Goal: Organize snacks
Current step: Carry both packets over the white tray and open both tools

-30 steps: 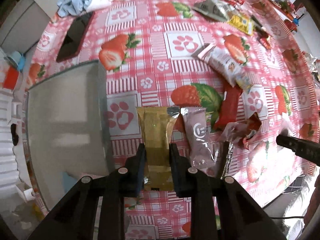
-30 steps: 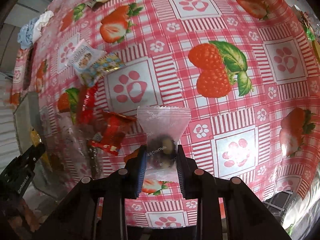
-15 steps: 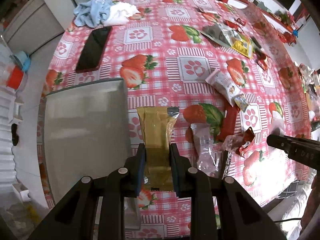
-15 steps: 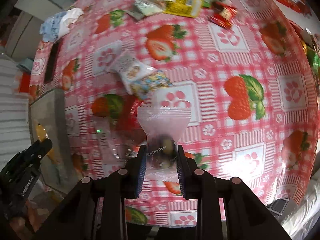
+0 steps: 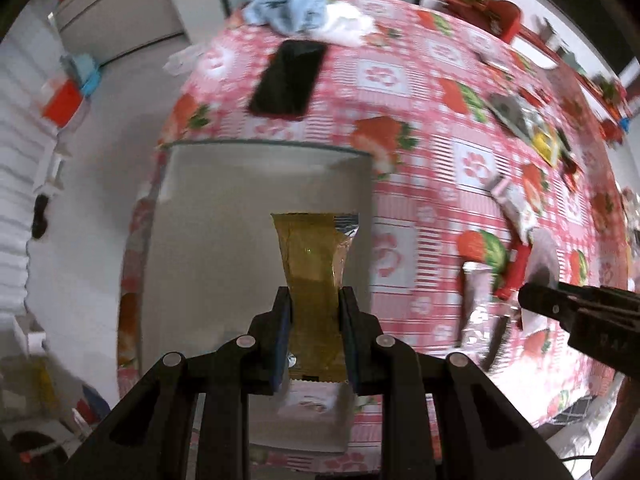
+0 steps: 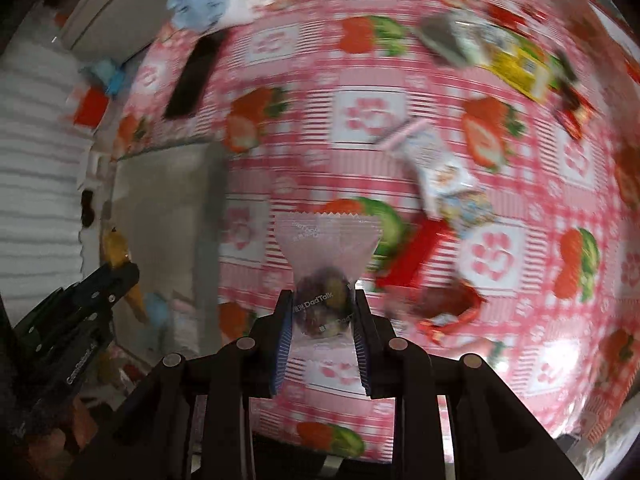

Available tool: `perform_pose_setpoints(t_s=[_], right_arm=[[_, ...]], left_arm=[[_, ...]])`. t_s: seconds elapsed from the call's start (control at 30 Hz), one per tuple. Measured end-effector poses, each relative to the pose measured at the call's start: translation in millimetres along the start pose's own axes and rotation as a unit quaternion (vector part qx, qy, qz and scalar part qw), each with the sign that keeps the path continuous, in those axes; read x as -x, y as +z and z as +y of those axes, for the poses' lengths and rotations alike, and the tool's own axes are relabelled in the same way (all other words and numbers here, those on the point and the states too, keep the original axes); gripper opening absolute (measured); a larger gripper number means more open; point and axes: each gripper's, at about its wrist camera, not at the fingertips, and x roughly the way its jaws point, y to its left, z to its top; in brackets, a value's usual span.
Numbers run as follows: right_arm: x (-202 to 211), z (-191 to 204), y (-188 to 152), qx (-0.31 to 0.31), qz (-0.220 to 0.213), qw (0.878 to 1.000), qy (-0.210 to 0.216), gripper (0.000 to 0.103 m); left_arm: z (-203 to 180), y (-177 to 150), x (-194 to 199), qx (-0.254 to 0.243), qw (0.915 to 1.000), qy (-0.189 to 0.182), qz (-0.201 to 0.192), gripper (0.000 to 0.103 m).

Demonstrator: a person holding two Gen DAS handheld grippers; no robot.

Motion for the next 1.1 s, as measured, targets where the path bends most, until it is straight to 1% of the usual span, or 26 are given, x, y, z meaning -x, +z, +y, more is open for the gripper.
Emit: perform_pose_setpoints(t_s=[0.17,0.3,0.47,0.63,0.67,0.7,0.73,0.77,0.8,0.83,0.87,0.93,0.97,1.0,1.1], right_arm=[[-20,45,5,0.044,0.022,0.999,0.014,0.03],[-37,75,6,0.067,0.043,0.996,0.027,0.03],[-58,107,4,0.093,0.07,0.992,0.039,0.03],[-76,127,1,0.112,0.088,0.989,0.043,0.03],[-79,130,0,0.114,0.092,0.988,0.043,0.03],[-82,132,0,0.116,0.093,0.988,0.043,0.03],[-84,134,-1,0.118,0.096,0.987,0.042,0.03],[-86,134,-2,0.118,0.099,0.987,0.043,0.03],[-87,135,-3,0.118,0.101,0.987,0.042,0.03],[-88,136,-4,0.118,0.102,0.987,0.039,0.03],[-88,136,-4,0.119,0.103,0.987,0.037,0.032],[-87,135,-5,0.118,0.101,0.987,0.032,0.046],[-86,133,-4,0.115,0.097,0.988,0.027,0.061],[-85,131,-3,0.111,0.093,0.989,0.029,0.069],[-80,124,-3,0.104,0.09,0.99,0.031,0.07]], left_arm=[[34,-8,-10,0.029,0.9994,0.003,0.015,0.026],[55,-18,-23,0.046,0.9983,0.006,0.036,0.026],[69,-28,-35,0.054,0.9971,0.001,0.053,0.026],[75,-36,-42,0.056,0.9962,-0.011,0.065,0.027],[76,-38,-43,0.056,0.9962,-0.015,0.066,0.03],[77,-39,-42,0.056,0.9961,-0.018,0.067,0.04],[78,-40,-42,0.056,0.996,-0.019,0.066,0.047],[79,-41,-40,0.057,0.9963,-0.019,0.062,0.061],[80,-42,-38,0.057,0.9966,-0.016,0.056,0.069],[81,-42,-36,0.058,0.9969,-0.014,0.052,0.07],[82,-42,-35,0.058,0.9969,-0.012,0.051,0.07],[86,-43,-35,0.064,0.9964,-0.01,0.055,0.071],[88,-43,-36,0.068,0.9959,-0.014,0.057,0.073],[90,-43,-36,0.072,0.9955,-0.016,0.059,0.074],[88,-42,-35,0.07,0.9956,-0.012,0.06,0.075]])
